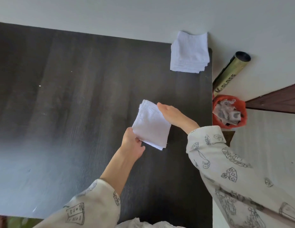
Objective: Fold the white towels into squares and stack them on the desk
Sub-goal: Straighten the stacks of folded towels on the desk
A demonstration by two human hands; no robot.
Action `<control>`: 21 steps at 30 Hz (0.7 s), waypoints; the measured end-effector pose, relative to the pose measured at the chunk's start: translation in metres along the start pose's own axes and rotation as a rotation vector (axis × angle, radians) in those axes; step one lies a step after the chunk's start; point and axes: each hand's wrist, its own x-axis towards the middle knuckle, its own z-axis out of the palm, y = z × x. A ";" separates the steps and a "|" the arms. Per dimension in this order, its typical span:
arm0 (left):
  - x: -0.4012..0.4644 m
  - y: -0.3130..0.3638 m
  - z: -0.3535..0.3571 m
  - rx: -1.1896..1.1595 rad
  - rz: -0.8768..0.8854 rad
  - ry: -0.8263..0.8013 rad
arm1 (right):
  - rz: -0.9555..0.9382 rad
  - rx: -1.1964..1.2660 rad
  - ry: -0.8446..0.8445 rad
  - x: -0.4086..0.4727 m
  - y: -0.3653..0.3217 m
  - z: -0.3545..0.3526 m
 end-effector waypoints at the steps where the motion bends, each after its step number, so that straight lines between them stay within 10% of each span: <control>1: 0.000 0.005 0.003 0.006 0.016 -0.004 | 0.033 -0.043 -0.036 -0.002 0.000 0.001; 14: 0.021 -0.011 -0.015 0.451 0.378 -0.063 | 0.267 0.475 -0.075 0.000 0.018 0.025; 21: 0.000 -0.002 -0.001 0.596 0.491 0.071 | 0.177 0.335 0.069 -0.002 0.034 0.026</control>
